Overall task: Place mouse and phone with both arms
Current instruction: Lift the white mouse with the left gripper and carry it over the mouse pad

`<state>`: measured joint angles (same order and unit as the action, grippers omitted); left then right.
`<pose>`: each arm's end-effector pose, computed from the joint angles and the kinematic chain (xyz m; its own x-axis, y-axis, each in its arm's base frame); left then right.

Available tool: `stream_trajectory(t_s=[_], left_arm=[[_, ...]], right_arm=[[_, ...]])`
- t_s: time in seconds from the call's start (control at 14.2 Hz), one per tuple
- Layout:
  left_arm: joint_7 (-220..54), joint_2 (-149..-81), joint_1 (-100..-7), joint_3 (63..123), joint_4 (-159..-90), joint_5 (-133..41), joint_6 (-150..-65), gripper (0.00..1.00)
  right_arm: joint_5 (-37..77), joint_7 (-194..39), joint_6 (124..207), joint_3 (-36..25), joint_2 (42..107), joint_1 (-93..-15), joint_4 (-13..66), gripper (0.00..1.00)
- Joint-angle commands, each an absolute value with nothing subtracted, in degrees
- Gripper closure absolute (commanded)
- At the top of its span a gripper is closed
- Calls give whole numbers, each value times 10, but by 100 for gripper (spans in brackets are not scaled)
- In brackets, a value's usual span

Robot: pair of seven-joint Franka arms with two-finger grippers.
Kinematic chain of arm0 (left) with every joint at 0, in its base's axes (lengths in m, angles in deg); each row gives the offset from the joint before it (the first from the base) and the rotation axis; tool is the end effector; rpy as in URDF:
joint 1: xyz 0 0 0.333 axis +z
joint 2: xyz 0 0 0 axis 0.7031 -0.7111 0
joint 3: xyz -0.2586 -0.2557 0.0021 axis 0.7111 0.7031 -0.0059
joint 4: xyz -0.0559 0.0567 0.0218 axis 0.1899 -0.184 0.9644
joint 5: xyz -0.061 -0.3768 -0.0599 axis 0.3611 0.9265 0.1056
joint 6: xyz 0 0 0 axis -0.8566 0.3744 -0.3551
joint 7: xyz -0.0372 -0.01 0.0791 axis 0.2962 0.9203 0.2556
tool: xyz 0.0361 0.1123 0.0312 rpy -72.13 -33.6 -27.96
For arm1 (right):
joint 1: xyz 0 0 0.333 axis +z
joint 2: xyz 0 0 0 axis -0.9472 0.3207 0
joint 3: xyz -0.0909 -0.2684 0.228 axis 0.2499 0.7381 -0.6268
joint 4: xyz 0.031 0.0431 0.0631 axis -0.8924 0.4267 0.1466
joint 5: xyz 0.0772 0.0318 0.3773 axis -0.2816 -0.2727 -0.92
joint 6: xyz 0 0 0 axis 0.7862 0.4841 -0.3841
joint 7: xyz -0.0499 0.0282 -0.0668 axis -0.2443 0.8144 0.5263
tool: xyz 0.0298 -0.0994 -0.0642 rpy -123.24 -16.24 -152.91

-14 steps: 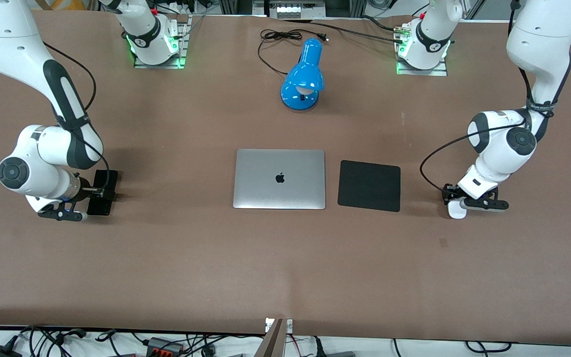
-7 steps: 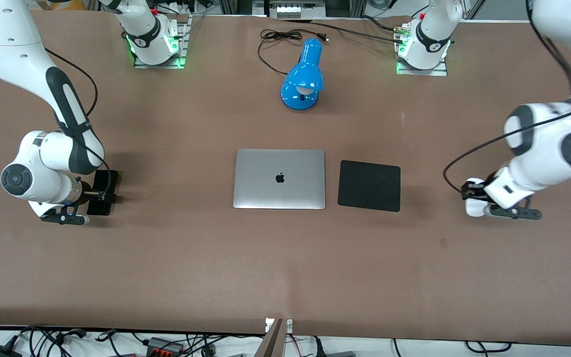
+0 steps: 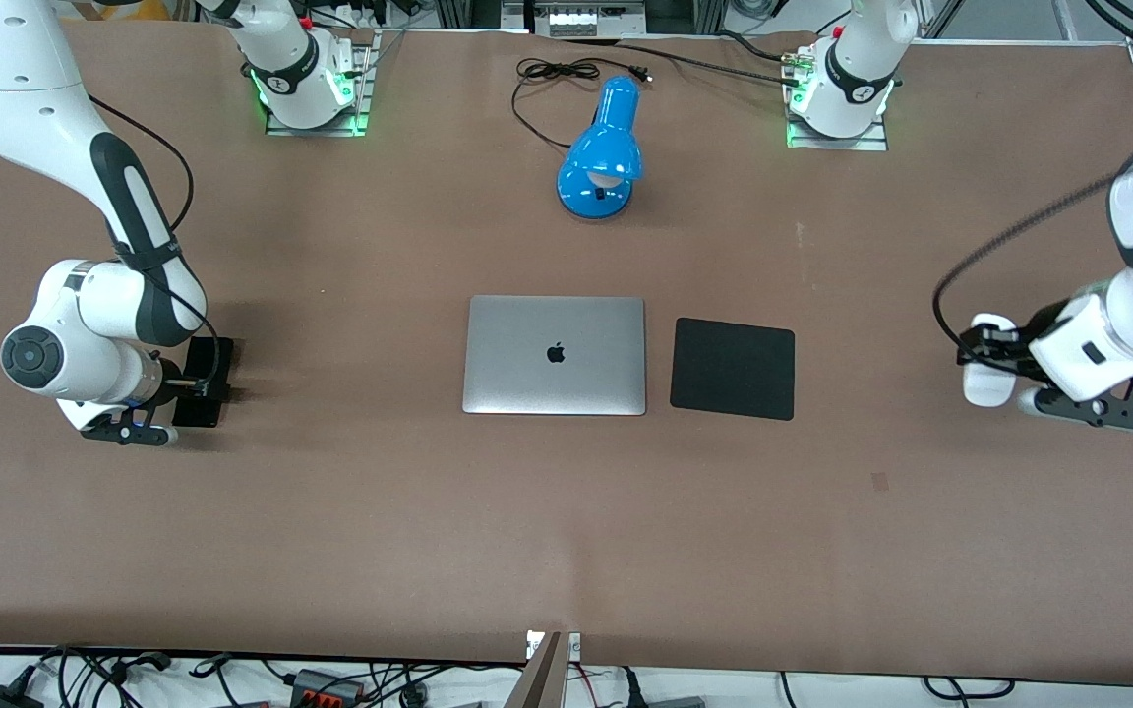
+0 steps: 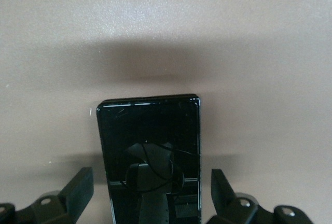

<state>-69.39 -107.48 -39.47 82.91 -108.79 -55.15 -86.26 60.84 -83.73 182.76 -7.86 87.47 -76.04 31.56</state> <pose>0.6497 -0.0209 0.5287 0.9795 -0.1761 -0.0978 -0.1715 -0.9837 0.0535 0.6524 -0.0881 0.2086 0.9857 -0.1012 -0.1345 -0.0907 -0.9925 0.0821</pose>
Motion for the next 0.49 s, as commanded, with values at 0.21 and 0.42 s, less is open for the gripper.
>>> stream_trajectory(t_s=[0.21,0.42], left_arm=[[-776,-1069,-392,916,-1092,-561,-847,70],[-779,-1073,-395,939,-1138,-561,-875,74]], right_arm=[[616,-831,1810,-84,891,-767,306,0],[616,-830,1810,-84,892,-767,306,0]])
